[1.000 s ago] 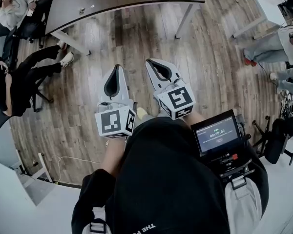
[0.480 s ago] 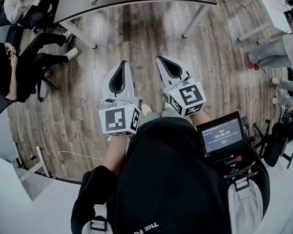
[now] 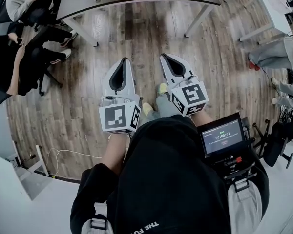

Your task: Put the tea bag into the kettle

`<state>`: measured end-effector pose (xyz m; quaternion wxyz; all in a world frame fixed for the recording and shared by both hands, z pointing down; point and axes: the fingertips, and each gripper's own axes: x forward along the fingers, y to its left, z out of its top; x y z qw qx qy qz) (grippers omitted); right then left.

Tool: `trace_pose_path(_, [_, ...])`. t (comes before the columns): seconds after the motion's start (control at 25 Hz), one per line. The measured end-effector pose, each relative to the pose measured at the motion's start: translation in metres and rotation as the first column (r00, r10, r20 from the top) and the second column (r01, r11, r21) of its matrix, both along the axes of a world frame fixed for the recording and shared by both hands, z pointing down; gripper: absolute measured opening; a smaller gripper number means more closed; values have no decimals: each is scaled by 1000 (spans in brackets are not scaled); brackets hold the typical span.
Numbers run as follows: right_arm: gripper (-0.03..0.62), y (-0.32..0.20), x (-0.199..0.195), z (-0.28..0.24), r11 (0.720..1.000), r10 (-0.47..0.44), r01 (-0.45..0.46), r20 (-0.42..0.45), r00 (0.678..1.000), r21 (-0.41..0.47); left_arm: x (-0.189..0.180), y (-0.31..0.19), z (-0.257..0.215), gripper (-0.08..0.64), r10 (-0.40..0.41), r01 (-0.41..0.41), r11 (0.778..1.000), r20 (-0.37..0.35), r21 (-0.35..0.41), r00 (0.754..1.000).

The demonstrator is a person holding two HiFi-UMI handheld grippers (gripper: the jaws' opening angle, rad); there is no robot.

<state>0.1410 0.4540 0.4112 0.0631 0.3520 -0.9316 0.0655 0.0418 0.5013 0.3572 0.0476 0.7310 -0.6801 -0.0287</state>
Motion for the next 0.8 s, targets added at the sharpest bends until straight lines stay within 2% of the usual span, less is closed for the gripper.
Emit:
trace_pose_path(0.36, [5,-39,-4,2,1000,-10,10,15,1000,-4,-2,-37,-5,2,-17,17,1000,26,5,1000])
trace_pose_path(0.8, [5,-148,6,-2,1000,-25,26,48,999,-1,13,-143,-14,2,-21,20,1000,57,2,998])
